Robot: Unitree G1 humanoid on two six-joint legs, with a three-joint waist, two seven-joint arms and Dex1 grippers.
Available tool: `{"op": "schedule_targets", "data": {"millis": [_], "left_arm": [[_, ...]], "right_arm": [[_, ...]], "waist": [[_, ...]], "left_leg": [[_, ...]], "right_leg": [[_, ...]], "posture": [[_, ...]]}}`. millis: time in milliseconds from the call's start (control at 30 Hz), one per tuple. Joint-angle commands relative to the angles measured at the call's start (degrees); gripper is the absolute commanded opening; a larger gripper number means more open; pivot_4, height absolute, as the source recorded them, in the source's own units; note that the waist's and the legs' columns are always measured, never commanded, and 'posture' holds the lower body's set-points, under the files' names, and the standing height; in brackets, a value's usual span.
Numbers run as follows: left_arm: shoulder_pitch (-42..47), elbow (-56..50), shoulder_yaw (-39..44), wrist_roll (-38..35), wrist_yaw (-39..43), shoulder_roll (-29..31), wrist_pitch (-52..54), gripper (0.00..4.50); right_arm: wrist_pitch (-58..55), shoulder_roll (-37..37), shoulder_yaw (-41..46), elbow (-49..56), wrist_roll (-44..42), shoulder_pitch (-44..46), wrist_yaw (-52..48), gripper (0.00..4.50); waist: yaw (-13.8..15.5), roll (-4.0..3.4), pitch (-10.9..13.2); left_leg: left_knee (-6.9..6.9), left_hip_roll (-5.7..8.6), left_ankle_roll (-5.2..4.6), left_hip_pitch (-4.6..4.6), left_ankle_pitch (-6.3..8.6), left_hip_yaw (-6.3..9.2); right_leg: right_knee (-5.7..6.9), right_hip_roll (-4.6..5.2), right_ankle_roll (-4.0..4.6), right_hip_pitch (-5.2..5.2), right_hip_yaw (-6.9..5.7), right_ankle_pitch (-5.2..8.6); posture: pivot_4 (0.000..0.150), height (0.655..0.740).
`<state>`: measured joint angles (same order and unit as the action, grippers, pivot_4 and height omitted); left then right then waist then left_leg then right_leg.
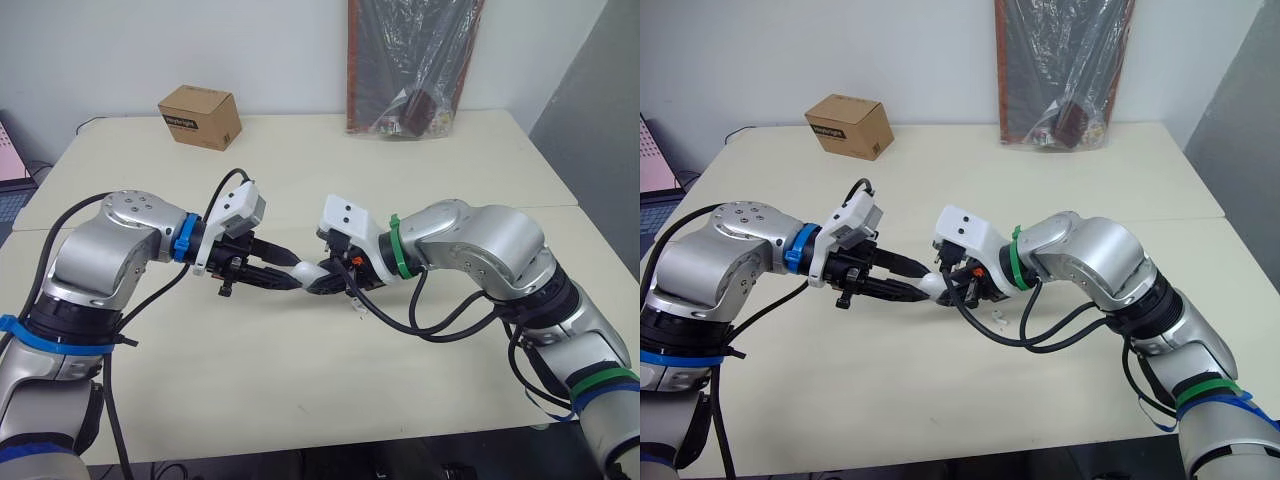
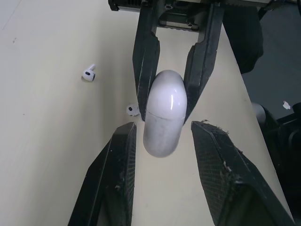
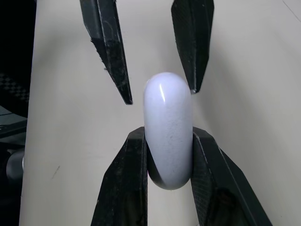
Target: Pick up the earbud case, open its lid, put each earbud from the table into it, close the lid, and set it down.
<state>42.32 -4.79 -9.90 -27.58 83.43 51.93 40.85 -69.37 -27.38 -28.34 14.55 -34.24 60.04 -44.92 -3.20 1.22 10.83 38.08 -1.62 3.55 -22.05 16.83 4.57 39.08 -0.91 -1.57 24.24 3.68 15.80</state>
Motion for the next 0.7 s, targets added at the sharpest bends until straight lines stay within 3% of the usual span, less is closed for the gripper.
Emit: {"op": "schedule_targets", "data": {"millis": [33, 200, 400, 700], "left_arm": [[0.23, -2.13, -0.51, -0.15, 0.99, -0.01, -0.69, 1.89], [0.03, -2.21, -0.82, -0.35, 1.39, 0.04, -0.60, 1.89], [-0.15, -2.55, -0.43, -0.92, 1.48, 0.16, 0.41, 0.78], [-0.52, -3.19, -0.40, -1.04, 1.38, 0.16, 0.57, 0.78]], "right_arm": [[0.74, 0.57, 1.47, 1.93, 0.54, 1.89, -0.88, 0.80], [0.67, 1.06, 1.65, 1.59, 0.90, 2.41, -1.39, 0.80], [0.49, 1.20, 1.66, 1.96, 1.66, 2.44, -2.31, 0.80], [0.94, 1.66, 1.50, 1.69, 2.44, 2.60, -3.07, 0.80]], "waist": [[0.00, 0.00, 0.00], [-0.01, 0.00, 0.00], [-0.01, 0.00, 0.00], [-0.01, 0.00, 0.00]], "left_leg": [[0.00, 0.00, 0.00, 0.00, 0.00, 0.00], [0.01, 0.00, 0.00, 0.00, 0.00, 0.01], [0.02, 0.00, 0.00, 0.01, 0.00, 0.01], [0.03, 0.00, 0.00, 0.01, 0.00, 0.01]], "right_leg": [[0.00, 0.00, 0.00, 0.00, 0.00, 0.00], [0.03, 0.00, 0.00, 0.00, -0.01, 0.00], [0.02, 0.01, 0.00, -0.01, -0.02, 0.00], [0.04, 0.01, 0.00, -0.01, -0.01, 0.00]], "posture": [[0.150, 0.7400], [0.150, 0.7400], [0.150, 0.7400], [0.150, 0.7400]]}}
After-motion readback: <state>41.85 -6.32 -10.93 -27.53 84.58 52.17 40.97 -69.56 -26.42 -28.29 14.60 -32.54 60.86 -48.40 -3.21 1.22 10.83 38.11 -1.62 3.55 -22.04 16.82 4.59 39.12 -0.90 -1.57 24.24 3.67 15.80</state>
